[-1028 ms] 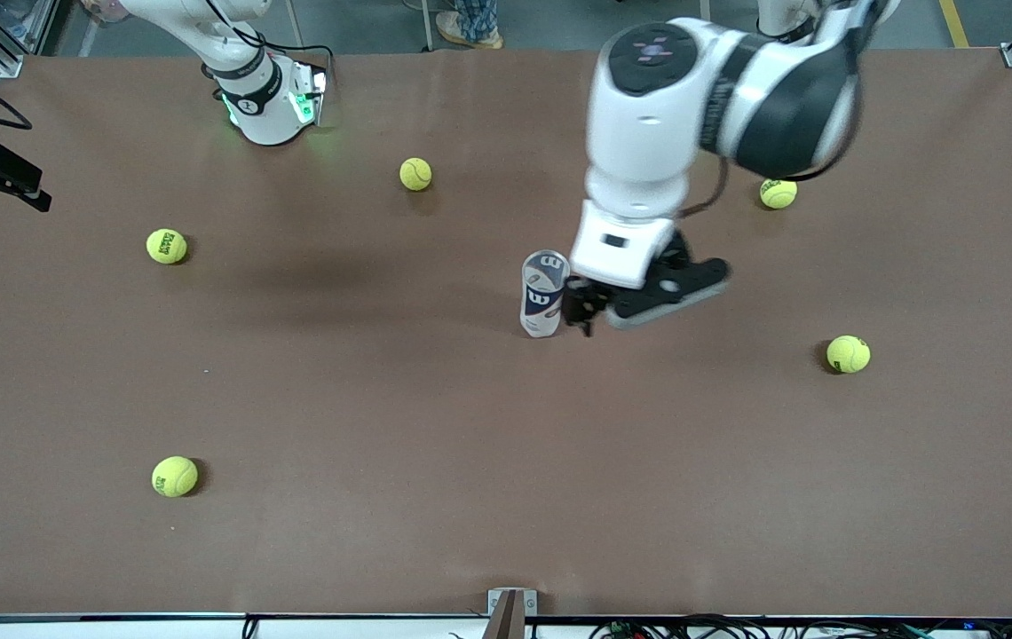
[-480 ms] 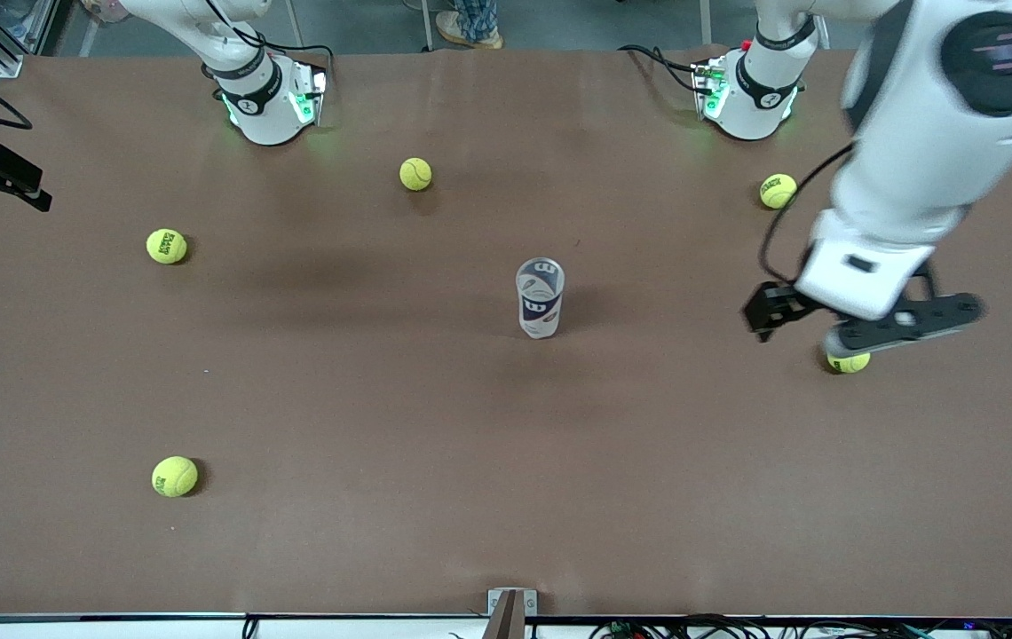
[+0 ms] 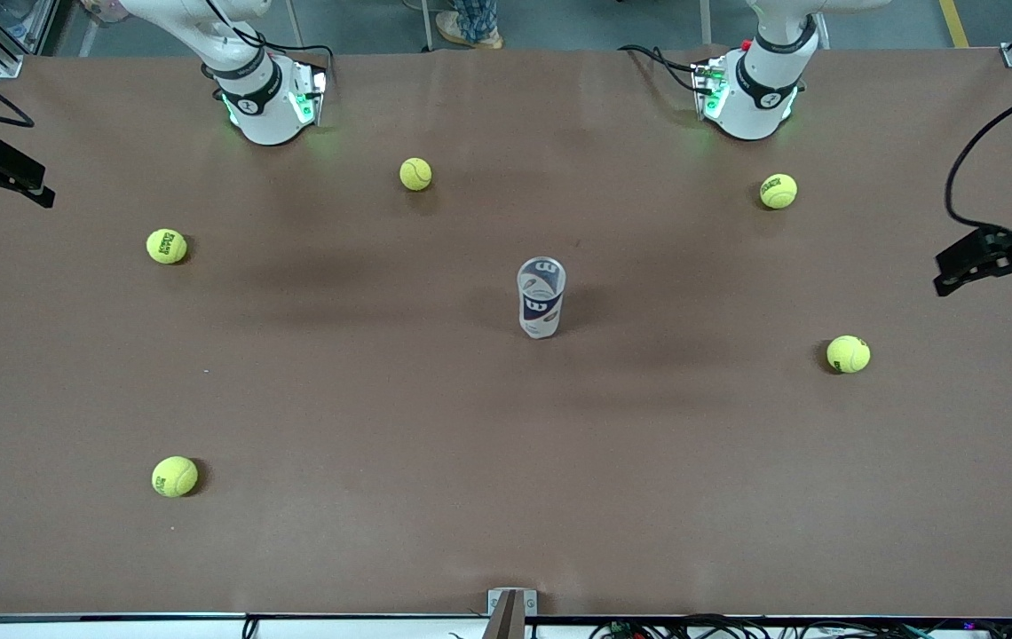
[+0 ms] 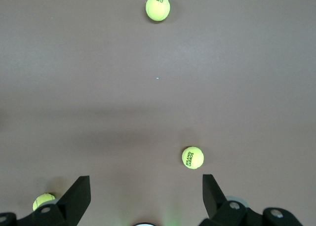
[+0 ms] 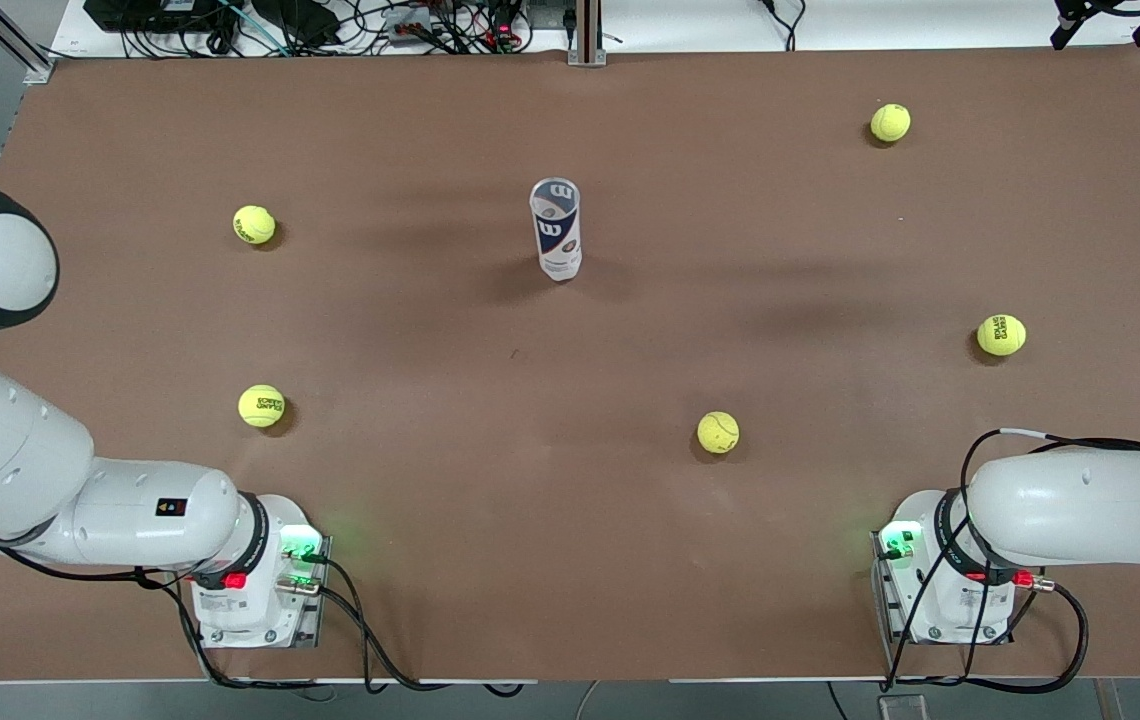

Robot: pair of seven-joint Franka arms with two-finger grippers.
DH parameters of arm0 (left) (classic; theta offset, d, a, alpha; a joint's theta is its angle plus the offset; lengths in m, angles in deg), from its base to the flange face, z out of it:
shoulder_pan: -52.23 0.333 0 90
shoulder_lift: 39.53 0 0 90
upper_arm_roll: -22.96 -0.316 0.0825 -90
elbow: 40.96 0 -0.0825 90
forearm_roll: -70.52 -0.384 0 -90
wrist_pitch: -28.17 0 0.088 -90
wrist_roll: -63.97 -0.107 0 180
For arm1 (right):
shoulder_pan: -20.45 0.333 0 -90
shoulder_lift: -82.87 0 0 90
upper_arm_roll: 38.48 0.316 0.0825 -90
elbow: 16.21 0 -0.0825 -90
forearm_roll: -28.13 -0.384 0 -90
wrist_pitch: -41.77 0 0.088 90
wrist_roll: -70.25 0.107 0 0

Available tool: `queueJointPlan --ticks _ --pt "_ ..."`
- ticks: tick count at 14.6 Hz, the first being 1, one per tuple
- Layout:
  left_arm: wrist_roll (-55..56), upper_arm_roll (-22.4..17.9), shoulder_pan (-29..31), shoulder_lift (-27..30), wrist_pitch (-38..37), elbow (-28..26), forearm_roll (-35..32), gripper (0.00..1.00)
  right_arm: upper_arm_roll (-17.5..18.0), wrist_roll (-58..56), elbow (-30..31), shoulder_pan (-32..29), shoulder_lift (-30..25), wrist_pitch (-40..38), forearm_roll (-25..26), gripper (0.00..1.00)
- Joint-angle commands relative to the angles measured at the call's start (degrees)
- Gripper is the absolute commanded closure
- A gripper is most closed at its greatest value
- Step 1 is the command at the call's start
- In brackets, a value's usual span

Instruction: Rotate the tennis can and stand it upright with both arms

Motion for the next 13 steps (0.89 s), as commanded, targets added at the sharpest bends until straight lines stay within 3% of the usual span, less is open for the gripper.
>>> queueJointPlan --ticks 1,13 --pt "-1.0 0.4 -0.1 1.6 -0.8 -1.5 0.7 0.0 0.2 -0.7 1.6 -0.6 -1.7 -0.2 -1.3 0.0" --pt "-0.2 0.7 -0.5 1.6 -0.9 0.3 0.7 0.0 0.2 -1.4 1.5 -0.5 -1.8 -0.2 -1.1 0.0"
